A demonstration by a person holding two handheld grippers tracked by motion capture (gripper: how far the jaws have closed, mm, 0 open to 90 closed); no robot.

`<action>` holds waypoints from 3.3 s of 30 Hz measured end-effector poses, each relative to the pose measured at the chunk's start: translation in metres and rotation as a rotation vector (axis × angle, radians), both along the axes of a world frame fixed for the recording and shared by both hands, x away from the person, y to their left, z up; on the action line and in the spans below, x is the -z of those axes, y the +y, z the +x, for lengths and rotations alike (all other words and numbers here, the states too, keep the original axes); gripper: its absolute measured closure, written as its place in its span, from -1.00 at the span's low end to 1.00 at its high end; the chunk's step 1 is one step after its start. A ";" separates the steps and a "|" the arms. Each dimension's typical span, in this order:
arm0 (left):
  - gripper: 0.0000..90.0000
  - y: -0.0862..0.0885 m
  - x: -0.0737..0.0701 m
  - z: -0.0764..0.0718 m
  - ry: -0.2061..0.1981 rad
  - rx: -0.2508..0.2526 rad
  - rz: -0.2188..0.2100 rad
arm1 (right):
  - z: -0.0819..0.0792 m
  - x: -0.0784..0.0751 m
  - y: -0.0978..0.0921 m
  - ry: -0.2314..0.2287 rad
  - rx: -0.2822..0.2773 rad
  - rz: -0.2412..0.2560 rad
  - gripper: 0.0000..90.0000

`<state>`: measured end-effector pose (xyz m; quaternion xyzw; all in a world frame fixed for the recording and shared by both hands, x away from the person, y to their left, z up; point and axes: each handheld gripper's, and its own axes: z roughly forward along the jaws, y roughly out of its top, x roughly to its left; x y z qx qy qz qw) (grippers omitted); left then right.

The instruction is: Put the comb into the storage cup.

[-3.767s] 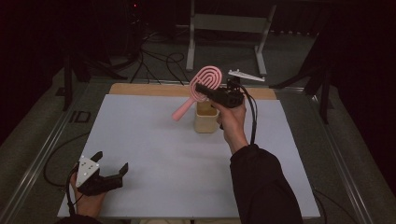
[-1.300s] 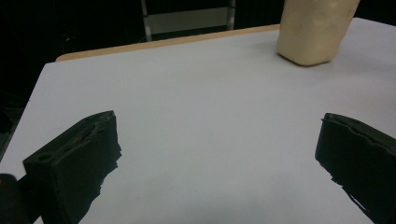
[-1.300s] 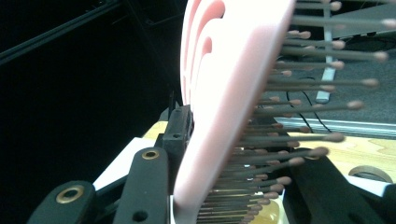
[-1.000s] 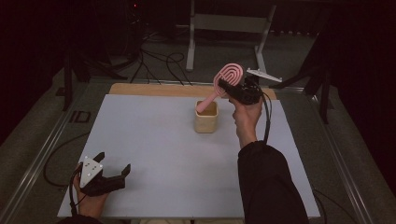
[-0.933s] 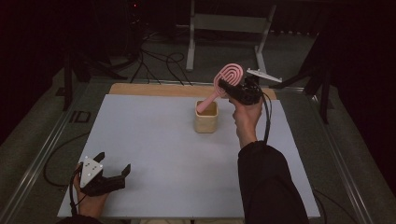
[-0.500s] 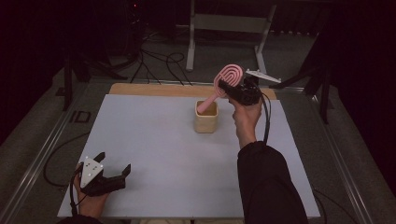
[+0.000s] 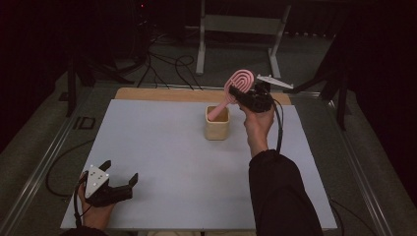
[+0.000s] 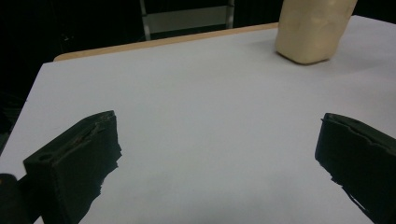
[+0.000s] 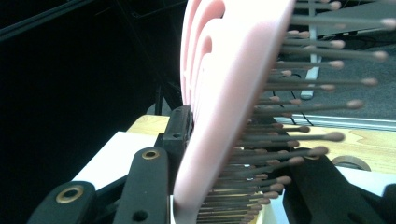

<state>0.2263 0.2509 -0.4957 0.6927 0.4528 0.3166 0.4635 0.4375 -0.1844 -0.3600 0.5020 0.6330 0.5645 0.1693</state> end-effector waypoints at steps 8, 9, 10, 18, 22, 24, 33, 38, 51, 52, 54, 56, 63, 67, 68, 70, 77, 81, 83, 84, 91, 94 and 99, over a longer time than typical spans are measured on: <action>-0.99 0.000 0.000 0.000 -0.001 0.000 0.001 | 0.000 0.004 0.002 0.004 0.001 -0.003 0.41; -0.99 0.000 0.000 0.000 0.000 0.001 0.002 | 0.000 0.004 0.002 0.005 0.001 -0.003 0.41; -0.99 0.000 0.000 0.000 0.000 0.001 0.002 | 0.000 0.005 0.002 0.008 0.000 -0.003 0.41; -0.99 0.000 0.000 0.000 0.001 0.002 0.002 | 0.001 0.008 0.003 0.012 0.002 -0.007 0.41; -0.99 0.000 0.000 0.000 0.002 0.002 0.003 | 0.001 0.009 0.003 0.014 0.003 -0.007 0.41; -0.99 0.000 0.000 0.000 0.001 0.003 0.003 | 0.001 0.010 0.003 0.013 0.005 -0.008 0.41; -0.99 -0.001 0.001 0.000 0.002 0.002 0.004 | 0.002 0.012 0.004 0.019 0.010 -0.011 0.41; -0.99 -0.001 0.001 0.000 0.003 0.003 0.002 | 0.002 0.015 0.006 0.024 0.009 -0.016 0.41; -0.99 -0.001 0.001 0.000 0.005 0.003 0.005 | 0.003 0.019 0.009 0.028 0.014 -0.035 0.41; -0.99 -0.001 0.001 0.000 0.005 0.003 0.005 | 0.003 0.019 0.009 0.028 0.014 -0.034 0.41; -0.99 -0.001 0.001 0.000 0.006 0.003 0.005 | 0.003 0.020 0.009 0.033 0.015 -0.033 0.41; -0.99 -0.001 0.001 0.000 0.006 0.003 0.005 | 0.003 0.021 0.009 0.034 0.016 -0.032 0.41; -0.99 -0.001 0.001 0.000 0.007 0.003 0.004 | 0.004 0.024 0.010 0.038 0.017 -0.036 0.41; -0.99 -0.001 0.001 0.000 0.007 0.003 0.005 | 0.004 0.026 0.010 0.041 0.017 -0.043 0.41; -0.99 -0.001 0.001 0.000 0.007 0.003 0.005 | 0.004 0.027 0.011 0.043 0.017 -0.043 0.41; -0.99 -0.001 0.001 0.000 0.008 0.003 0.006 | 0.004 0.028 0.011 0.045 0.017 -0.048 0.41; -0.99 -0.001 0.001 0.000 0.008 0.003 0.006 | 0.005 0.031 0.013 0.051 0.018 -0.057 0.41; -0.99 -0.001 0.001 0.000 0.009 0.004 0.006 | 0.005 0.032 0.014 0.049 0.017 -0.064 0.41; -0.99 -0.001 0.001 0.000 0.008 0.004 0.006 | 0.004 0.033 0.014 0.054 0.018 -0.063 0.41; -0.99 -0.001 0.001 0.000 0.008 0.005 0.007 | 0.005 0.033 0.014 0.052 0.019 -0.063 0.41; -0.99 -0.002 0.001 0.000 0.008 0.006 0.007 | 0.005 0.038 0.015 0.061 0.022 -0.070 0.41; -0.99 -0.002 0.001 0.000 0.008 0.006 0.007 | 0.005 0.039 0.016 0.062 0.021 -0.072 0.41; -0.99 -0.002 0.001 0.000 0.007 0.006 0.005 | 0.005 0.041 0.018 0.063 0.017 -0.083 0.41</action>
